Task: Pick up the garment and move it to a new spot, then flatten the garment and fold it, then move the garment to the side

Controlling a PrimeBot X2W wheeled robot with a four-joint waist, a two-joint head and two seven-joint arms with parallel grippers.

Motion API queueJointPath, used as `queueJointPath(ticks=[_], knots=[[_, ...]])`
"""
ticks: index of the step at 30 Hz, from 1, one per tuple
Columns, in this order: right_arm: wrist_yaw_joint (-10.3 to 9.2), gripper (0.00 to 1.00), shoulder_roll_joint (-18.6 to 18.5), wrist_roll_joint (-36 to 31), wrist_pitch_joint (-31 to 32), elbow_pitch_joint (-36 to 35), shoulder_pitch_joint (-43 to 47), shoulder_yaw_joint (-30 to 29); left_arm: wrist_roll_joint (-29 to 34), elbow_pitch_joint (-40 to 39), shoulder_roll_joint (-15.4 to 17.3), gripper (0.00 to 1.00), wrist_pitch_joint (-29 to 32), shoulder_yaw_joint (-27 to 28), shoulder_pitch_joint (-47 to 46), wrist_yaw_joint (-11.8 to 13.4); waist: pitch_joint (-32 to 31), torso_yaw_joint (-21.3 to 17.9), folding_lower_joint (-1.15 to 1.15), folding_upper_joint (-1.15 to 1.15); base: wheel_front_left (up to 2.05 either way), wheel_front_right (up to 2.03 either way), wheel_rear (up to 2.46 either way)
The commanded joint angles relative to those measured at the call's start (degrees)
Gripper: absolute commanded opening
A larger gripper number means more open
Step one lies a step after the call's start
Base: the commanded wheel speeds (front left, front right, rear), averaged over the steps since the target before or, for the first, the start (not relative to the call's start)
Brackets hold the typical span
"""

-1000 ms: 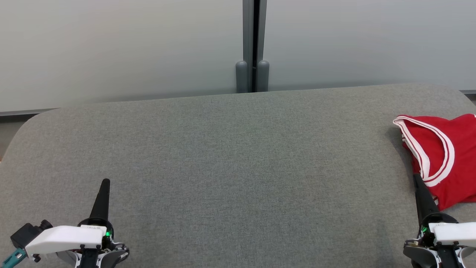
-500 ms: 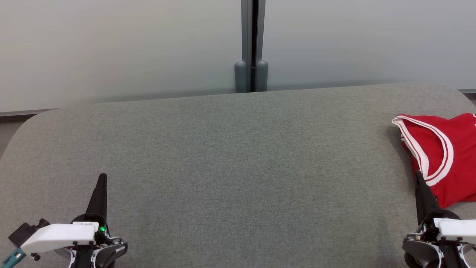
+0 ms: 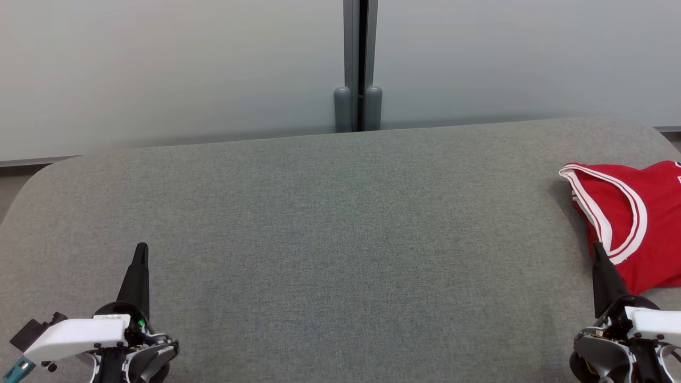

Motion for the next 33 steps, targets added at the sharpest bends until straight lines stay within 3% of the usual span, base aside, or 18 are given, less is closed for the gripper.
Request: queueJointPath(ticks=[1,33], knots=[[0.02,0.00,-0.02,0.95,0.15,0.16,-0.73,-0.21,-0.64,0.09,0.10,0.00,0.30,0.41,-0.96,-0.55,0.00,-0.01,0.00,0.00,0.00,0.00,0.00],[0.02,0.00,0.34,1.13,0.61,0.49,-0.96,-0.76,-1.29,0.13,-0.07,0.00,0.55,0.72,-0.88,-0.60,0.01,-0.05,0.00,0.00,0.00,0.00,0.00]])
